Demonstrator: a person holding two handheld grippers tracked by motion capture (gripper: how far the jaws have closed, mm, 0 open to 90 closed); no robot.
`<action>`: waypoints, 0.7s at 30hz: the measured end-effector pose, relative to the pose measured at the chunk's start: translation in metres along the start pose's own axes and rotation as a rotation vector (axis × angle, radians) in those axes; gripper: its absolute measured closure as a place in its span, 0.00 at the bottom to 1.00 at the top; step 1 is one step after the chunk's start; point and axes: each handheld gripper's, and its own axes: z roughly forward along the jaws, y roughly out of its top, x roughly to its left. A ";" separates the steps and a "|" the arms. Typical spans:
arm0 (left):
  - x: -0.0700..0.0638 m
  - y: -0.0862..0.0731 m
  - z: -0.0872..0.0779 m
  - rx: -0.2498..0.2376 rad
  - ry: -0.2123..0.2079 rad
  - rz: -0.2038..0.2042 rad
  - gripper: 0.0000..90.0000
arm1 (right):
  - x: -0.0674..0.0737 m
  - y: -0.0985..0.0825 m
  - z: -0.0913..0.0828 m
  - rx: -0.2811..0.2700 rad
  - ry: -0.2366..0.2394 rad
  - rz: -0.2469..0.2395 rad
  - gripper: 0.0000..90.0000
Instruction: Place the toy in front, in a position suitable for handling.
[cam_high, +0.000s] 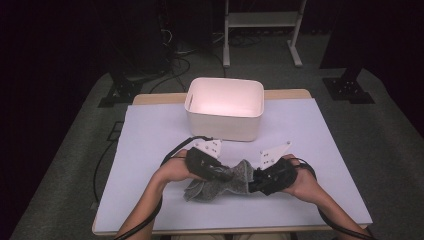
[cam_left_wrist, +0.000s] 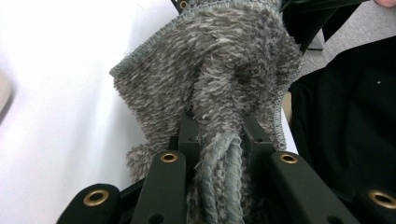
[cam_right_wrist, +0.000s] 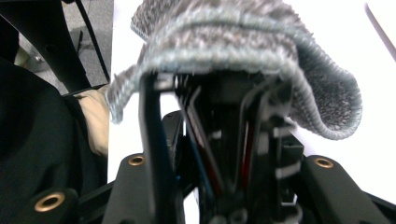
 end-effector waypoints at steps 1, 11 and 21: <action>0.001 0.002 0.004 0.005 -0.006 0.001 0.83 | -0.001 -0.003 -0.001 -0.001 0.002 0.009 0.61; 0.005 0.018 0.017 0.010 -0.026 0.022 0.82 | -0.005 -0.030 -0.009 -0.009 -0.002 0.068 0.61; 0.006 0.026 0.028 0.017 -0.041 0.044 0.82 | -0.009 -0.056 -0.011 0.002 0.012 0.118 0.60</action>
